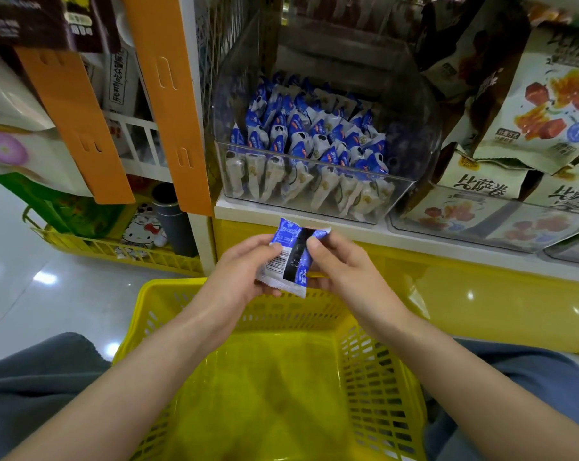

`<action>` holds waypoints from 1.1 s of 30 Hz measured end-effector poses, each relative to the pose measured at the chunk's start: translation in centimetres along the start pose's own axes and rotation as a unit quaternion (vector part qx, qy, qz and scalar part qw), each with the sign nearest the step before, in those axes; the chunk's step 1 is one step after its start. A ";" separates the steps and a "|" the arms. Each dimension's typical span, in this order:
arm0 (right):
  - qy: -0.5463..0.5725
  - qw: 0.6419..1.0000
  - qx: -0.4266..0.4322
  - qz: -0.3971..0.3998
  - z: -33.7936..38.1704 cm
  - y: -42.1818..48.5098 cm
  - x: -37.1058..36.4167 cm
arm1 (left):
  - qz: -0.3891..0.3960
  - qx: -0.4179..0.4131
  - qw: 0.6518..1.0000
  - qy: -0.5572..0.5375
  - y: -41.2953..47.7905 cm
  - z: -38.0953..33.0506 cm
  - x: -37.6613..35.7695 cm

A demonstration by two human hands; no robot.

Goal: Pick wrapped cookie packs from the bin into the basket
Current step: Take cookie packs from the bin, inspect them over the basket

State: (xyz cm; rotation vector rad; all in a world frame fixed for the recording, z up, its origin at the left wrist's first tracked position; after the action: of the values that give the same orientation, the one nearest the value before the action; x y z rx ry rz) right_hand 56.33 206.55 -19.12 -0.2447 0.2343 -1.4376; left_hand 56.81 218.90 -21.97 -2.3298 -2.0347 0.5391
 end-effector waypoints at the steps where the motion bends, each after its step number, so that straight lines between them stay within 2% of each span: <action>1: 0.023 1.000 -0.014 0.011 -0.1 -0.1 -0.1 | -0.006 -0.005 1.000 0.021 -0.1 0.0 0.0; 4: 0.066 0.998 -0.026 0.000 -0.4 -0.2 0.1 | -0.053 -0.083 0.985 0.143 -0.2 -0.9 0.6; 8: 0.077 0.996 -0.034 -0.039 -0.7 0.1 0.7 | -0.024 -0.152 0.959 0.236 -0.9 -1.6 -0.7; 15: 0.025 0.999 -0.037 -0.029 -1.6 0.5 0.6 | -0.002 -0.179 0.936 0.302 -0.8 -1.4 -0.6; 18: -0.019 0.999 -0.012 -0.042 -1.6 0.6 0.6 | 0.007 -0.200 0.926 0.321 -0.8 -1.2 -0.6; 22: -0.099 0.993 0.024 -0.057 -1.7 0.6 0.4 | -0.007 -0.185 0.921 0.343 -0.6 -0.7 -0.1; 25: -0.169 0.984 0.049 -0.039 -1.8 0.3 -0.1 | -0.010 -0.205 0.893 0.401 -0.7 -0.8 0.0; 29: -0.205 0.977 0.055 -0.026 -2.0 0.2 -0.6 | -0.017 -0.222 0.859 0.462 -1.0 -1.0 0.0; 33: -0.256 0.964 0.063 -0.038 -2.0 0.3 -0.5 | -0.014 -0.216 0.868 0.448 -0.7 -0.8 -0.1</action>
State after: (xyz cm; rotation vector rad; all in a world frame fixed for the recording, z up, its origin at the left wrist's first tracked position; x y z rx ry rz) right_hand 55.93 207.03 -21.08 -0.5147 -0.2908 -1.4097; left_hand 56.31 219.06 -21.00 -2.0642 -1.7674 -0.9372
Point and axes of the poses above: each hand's wrist, its own y-axis towards the middle knuckle, its own x-axis out of the back of the hand, z = x × y, the point moved 7 cm from there along y, towards the middle knuckle, and after that the axes turned 6 degrees about -x, right-handed, at the moved point
